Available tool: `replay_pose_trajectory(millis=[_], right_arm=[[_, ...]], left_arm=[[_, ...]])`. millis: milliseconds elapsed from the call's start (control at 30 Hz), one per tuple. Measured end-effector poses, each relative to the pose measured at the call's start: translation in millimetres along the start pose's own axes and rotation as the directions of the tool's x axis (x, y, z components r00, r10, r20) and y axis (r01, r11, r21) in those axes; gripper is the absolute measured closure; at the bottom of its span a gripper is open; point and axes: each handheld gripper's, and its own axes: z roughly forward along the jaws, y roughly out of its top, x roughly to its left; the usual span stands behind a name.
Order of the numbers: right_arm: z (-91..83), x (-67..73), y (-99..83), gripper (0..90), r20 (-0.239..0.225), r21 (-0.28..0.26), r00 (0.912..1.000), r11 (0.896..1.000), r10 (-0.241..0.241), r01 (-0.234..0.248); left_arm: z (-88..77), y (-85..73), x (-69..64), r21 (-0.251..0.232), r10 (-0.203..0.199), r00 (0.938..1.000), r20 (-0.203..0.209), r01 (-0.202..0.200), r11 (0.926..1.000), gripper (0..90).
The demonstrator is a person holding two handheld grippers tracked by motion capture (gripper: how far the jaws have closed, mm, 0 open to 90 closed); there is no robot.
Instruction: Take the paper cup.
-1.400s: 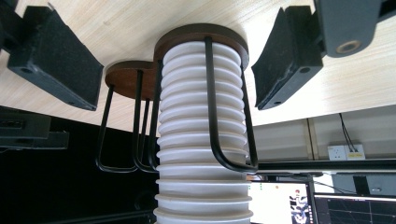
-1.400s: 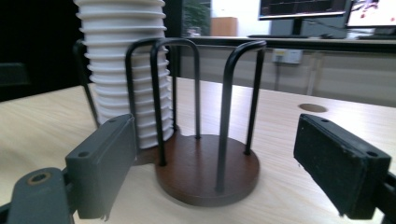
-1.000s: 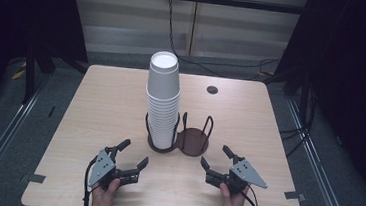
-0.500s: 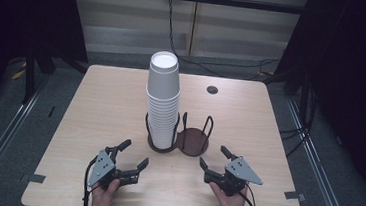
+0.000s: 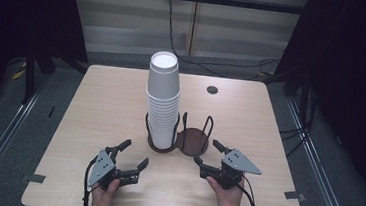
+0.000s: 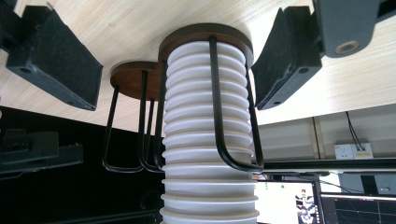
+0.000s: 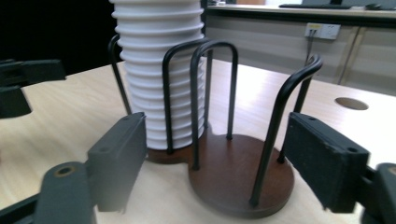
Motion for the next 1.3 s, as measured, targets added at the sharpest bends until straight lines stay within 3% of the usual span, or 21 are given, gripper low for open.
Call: replay_pose_trajectory(millis=[233,333,667,800,1000,1300], right_arm=[[0.7,0.0,12.9,18.2,-0.034,-0.011,0.9994,1.0,-0.008,0.007],[1.2,0.9,20.4,19.5,-0.02,0.012,0.9998,1.0,0.001,-0.001],[6.6,-0.1,41.5,21.4,-0.102,-0.019,0.9943,0.999,0.032,-0.034],[10.3,1.4,53.1,22.6,-0.133,-0.022,0.991,1.0,0.014,-0.017],[15.4,3.0,69.1,22.4,-0.134,0.017,0.9909,1.0,0.01,-0.008],[21.6,2.8,91.1,19.4,-0.221,-0.01,0.9753,1.0,0.009,-0.011]], left_arm=[[0.0,0.0,0.1,0.002,0.001,1.0,0.0,-0.001,1.0,15.6],[0.0,0.0,0.0,0.0,0.0,1.0,0.001,0.0,1.0,15.6],[-0.1,0.0,0.2,0.001,0.0,1.0,0.005,0.0,1.0,15.6],[-0.1,0.0,0.2,0.0,0.0,1.0,0.006,0.0,1.0,15.6],[-0.1,0.0,0.1,0.001,0.0,1.0,0.006,0.0,1.0,15.6],[-0.3,0.0,0.2,0.001,-0.001,1.0,0.004,0.001,1.0,15.6]])
